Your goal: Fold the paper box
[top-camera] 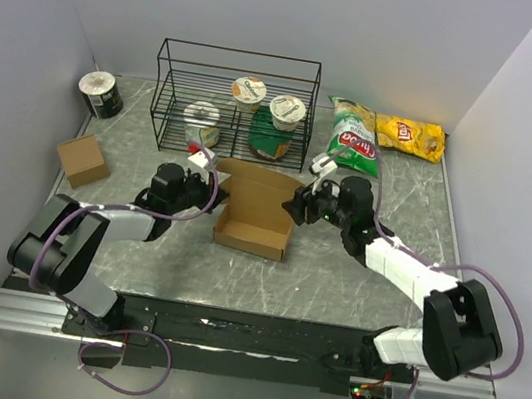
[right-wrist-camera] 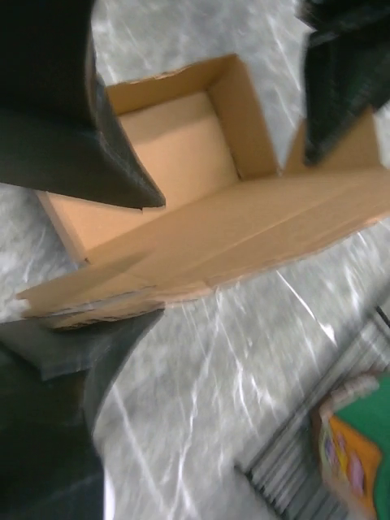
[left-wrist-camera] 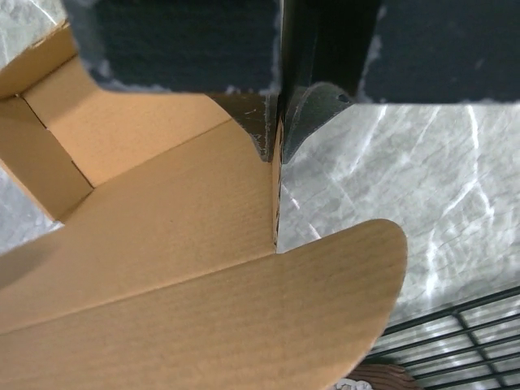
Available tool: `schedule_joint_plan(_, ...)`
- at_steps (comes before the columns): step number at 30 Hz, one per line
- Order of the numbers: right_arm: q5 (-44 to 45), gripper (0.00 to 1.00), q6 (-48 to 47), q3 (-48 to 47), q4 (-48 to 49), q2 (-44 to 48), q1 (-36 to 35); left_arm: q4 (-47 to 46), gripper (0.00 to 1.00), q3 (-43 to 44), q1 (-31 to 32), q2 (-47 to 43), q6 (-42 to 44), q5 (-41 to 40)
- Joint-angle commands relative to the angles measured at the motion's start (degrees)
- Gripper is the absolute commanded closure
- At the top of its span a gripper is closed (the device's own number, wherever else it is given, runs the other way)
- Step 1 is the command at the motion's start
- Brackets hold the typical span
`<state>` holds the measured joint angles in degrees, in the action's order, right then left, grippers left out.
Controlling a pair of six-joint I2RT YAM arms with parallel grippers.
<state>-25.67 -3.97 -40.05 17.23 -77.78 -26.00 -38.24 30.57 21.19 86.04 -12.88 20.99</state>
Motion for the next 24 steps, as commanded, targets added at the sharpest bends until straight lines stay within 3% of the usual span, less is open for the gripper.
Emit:
schedule_joint_plan(1,7.38,0.31,2.39,1.29,-1.67,6.58,-0.19,-2.71,0.96,-2.44,0.78,-4.21,1.63,-4.03)
schedule_joint_plan(10,10.65,0.18,1.51,3.31,-5.9,9.67,0.77,-2.9,0.95,-4.38,2.36,-8.17,6.64,-3.5)
schedule_joint_plan(24,5.11,0.15,0.1,-1.42,-2.2,0.26,4.11,-2.19,0.97,-4.55,2.72,-8.87,8.49,-1.75)
